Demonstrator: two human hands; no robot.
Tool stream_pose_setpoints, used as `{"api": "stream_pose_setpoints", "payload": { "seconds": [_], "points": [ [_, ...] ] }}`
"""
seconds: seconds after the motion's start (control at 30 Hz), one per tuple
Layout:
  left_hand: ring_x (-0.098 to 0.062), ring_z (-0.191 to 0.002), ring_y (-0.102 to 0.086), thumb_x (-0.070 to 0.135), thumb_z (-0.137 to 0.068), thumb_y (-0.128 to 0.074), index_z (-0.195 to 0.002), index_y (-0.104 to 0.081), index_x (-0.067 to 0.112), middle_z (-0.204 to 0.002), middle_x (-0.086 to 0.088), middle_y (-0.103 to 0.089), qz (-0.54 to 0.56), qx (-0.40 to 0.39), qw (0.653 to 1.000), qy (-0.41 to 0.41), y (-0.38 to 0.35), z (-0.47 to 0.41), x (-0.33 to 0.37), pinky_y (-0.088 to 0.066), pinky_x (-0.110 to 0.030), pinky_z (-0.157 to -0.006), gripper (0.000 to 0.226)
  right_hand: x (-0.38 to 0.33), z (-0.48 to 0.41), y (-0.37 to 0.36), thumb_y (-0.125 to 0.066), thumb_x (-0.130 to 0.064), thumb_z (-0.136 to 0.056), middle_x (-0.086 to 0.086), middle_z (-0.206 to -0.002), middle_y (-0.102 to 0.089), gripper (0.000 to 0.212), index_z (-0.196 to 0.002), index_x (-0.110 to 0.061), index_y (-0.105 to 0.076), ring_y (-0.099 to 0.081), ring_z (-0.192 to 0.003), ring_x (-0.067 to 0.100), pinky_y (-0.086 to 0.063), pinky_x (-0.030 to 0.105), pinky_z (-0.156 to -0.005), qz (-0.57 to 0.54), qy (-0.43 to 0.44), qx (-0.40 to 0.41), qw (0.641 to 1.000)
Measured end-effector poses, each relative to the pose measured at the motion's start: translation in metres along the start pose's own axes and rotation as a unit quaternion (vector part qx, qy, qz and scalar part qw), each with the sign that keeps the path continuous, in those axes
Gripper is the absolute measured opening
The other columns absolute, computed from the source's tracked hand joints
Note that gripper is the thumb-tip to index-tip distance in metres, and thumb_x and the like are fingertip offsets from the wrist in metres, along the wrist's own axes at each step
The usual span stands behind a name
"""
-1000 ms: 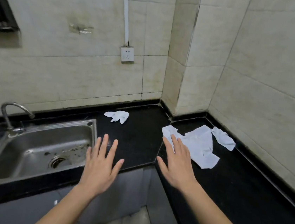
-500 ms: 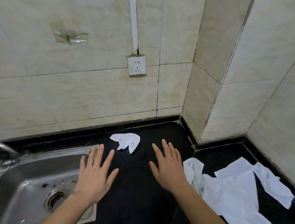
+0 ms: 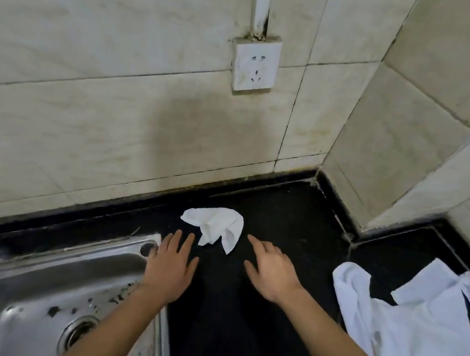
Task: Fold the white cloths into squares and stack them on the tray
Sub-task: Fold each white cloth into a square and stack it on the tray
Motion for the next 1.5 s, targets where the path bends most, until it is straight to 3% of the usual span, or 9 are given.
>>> {"api": "stream_pose_setpoints", "payload": {
  "seconds": [0.13, 0.3, 0.5, 0.67, 0.77, 1.0, 1.07, 1.3, 1.5],
  "points": [
    [-0.028, -0.123, -0.053, 0.049, -0.1, -0.04, -0.149, -0.038, 0.019, -0.138, -0.008, -0.054, 0.067, -0.013, 0.998, 0.002, -0.028, -0.054, -0.019, -0.044, -0.044, -0.099, 0.057, -0.009, -0.044, -0.035, -0.046, -0.033, -0.101, 0.008, -0.148, -0.042, 0.062, -0.157, -0.029, -0.019, -0.045, -0.132, 0.028, -0.042, 0.043, -0.107, -0.057, -0.035, -0.055, 0.996],
    [-0.028, -0.102, -0.061, 0.068, -0.087, -0.037, -0.132, -0.057, 0.026, -0.11, -0.005, -0.066, 0.229, -0.048, 0.971, 0.04, -0.054, -0.103, -0.02, -0.052, -0.044, -0.086, 0.064, -0.019, -0.08, -0.071, -0.046, -0.018, -0.093, 0.008, -0.14, -0.04, 0.076, -0.159, -0.031, -0.009, -0.043, -0.123, 0.031, -0.033, 0.045, -0.105, -0.012, -0.033, -0.1, 0.994],
    [-0.015, -0.096, -0.064, 0.042, -0.093, -0.061, -0.104, -0.075, 0.03, -0.104, 0.007, -0.071, 0.358, -0.061, 0.925, 0.11, -0.062, -0.117, -0.002, -0.048, -0.029, -0.079, 0.021, 0.0, -0.072, -0.079, -0.047, -0.013, -0.091, 0.005, -0.139, -0.044, 0.047, -0.138, -0.014, -0.052, -0.045, -0.123, 0.027, -0.033, 0.04, -0.103, 0.007, -0.041, -0.099, 0.994],
    [-0.021, -0.084, -0.063, 0.023, -0.092, -0.06, -0.086, -0.066, 0.013, -0.088, -0.004, -0.067, 0.504, -0.025, 0.838, 0.206, -0.052, -0.098, 0.005, -0.05, -0.033, -0.073, 0.013, 0.04, -0.054, -0.053, -0.058, -0.019, -0.096, 0.005, -0.114, -0.062, 0.022, -0.108, -0.011, -0.074, -0.063, -0.098, 0.021, -0.048, 0.023, -0.083, -0.159, -0.111, 0.033, 0.981],
    [-0.017, -0.079, -0.058, 0.022, -0.095, -0.057, -0.089, -0.06, 0.01, -0.086, -0.003, -0.062, 0.516, 0.019, 0.825, 0.229, -0.036, -0.079, 0.005, -0.044, -0.028, -0.063, 0.014, 0.063, -0.04, -0.029, -0.061, -0.011, -0.093, -0.002, -0.102, -0.064, 0.021, -0.103, -0.019, -0.077, -0.063, -0.088, 0.014, -0.041, 0.011, -0.072, -0.216, -0.138, 0.081, 0.963],
    [-0.024, -0.066, -0.062, 0.004, -0.095, -0.051, -0.097, -0.052, 0.008, -0.075, -0.011, -0.063, 0.568, 0.1, 0.759, 0.301, -0.018, -0.028, 0.019, -0.05, -0.032, -0.064, 0.004, 0.1, -0.007, 0.01, -0.068, -0.01, -0.087, -0.009, -0.085, -0.064, 0.027, -0.104, -0.03, -0.064, -0.062, -0.077, 0.003, -0.045, 0.015, -0.072, -0.301, -0.121, 0.12, 0.938],
    [-0.024, -0.062, -0.062, 0.004, -0.096, -0.049, -0.098, -0.05, 0.01, -0.076, -0.013, -0.063, 0.549, 0.1, 0.774, 0.3, -0.026, -0.014, 0.025, -0.05, -0.032, -0.06, 0.006, 0.107, 0.003, 0.006, -0.069, -0.015, -0.088, -0.009, -0.091, -0.061, 0.021, -0.102, -0.03, -0.07, -0.06, -0.079, 0.003, -0.045, 0.012, -0.074, -0.264, -0.099, 0.091, 0.955],
    [-0.012, -0.087, -0.056, 0.021, -0.087, -0.069, -0.111, -0.059, 0.019, -0.106, 0.003, -0.055, 0.236, 0.049, 0.969, 0.052, -0.068, 0.036, 0.07, -0.043, -0.025, -0.069, 0.026, 0.117, 0.059, -0.044, -0.065, -0.017, -0.091, -0.007, -0.099, -0.056, 0.023, -0.111, -0.025, -0.073, -0.064, -0.093, 0.014, -0.045, 0.017, -0.085, -0.178, -0.057, -0.014, 0.982],
    [-0.024, -0.124, -0.048, 0.038, -0.092, -0.061, -0.14, -0.048, 0.023, -0.147, -0.002, -0.045, 0.019, -0.045, 0.991, -0.125, -0.094, 0.027, 0.103, -0.046, -0.039, -0.098, 0.052, 0.129, 0.096, -0.06, -0.064, -0.013, -0.091, -0.004, -0.1, -0.055, 0.021, -0.109, -0.021, -0.074, -0.06, -0.089, 0.011, -0.046, 0.018, -0.087, -0.193, -0.086, -0.012, 0.977]
  ]
}}
Point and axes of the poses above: each hand's wrist, its own z-axis away from the middle knuckle, its own y-axis out of the back of the hand, x = y × z, the point moved 4 cm from there along -z, towards the middle knuckle
